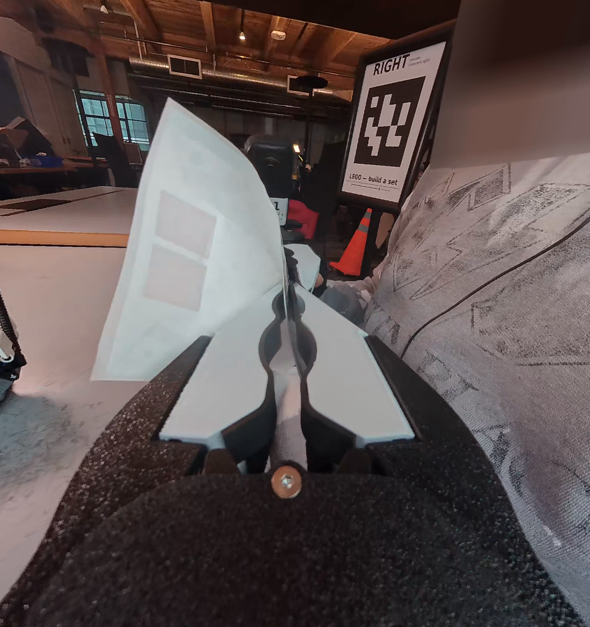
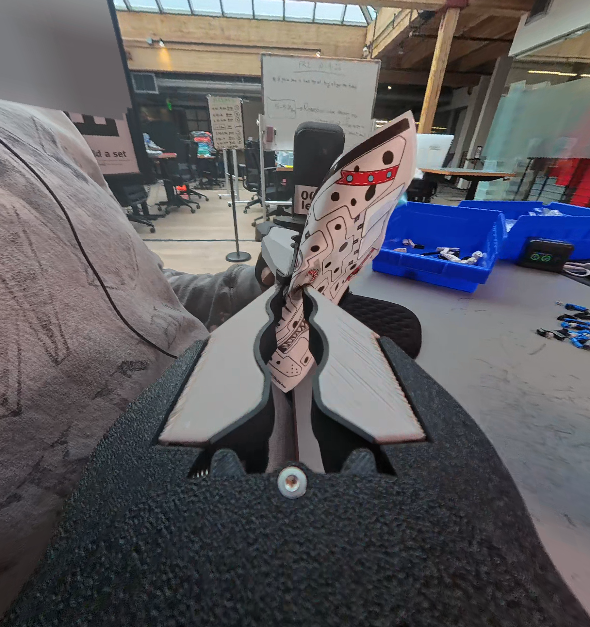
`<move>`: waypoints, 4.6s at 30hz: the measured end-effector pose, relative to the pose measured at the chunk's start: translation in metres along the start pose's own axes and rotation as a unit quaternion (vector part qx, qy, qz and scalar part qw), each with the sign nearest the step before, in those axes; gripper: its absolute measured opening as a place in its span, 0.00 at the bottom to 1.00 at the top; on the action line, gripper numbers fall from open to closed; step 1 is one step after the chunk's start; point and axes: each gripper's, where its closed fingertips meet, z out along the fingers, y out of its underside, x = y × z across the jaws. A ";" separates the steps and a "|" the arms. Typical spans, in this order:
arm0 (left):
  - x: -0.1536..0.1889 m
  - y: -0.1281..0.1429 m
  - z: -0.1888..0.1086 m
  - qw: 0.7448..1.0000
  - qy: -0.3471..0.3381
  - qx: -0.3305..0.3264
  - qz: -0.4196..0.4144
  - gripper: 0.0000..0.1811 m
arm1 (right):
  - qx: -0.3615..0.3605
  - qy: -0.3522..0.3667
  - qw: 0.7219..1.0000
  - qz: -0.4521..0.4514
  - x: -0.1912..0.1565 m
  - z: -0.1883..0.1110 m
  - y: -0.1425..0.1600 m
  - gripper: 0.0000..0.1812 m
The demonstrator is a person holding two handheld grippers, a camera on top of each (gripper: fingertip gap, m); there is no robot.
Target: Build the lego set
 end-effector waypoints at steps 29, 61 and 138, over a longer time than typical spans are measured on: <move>0.007 0.006 -0.001 0.999 0.034 -0.006 -0.007 0.00 | 0.016 -0.076 0.996 0.040 -0.007 -0.002 -0.002 0.06; 0.032 0.003 0.005 0.988 0.146 0.009 -0.043 0.00 | 0.036 -0.246 0.959 0.139 -0.031 -0.011 -0.008 0.04; -0.556 -0.007 -0.346 0.569 -0.756 -0.223 -0.232 0.43 | 0.065 0.159 0.978 0.121 0.129 -0.093 0.001 0.00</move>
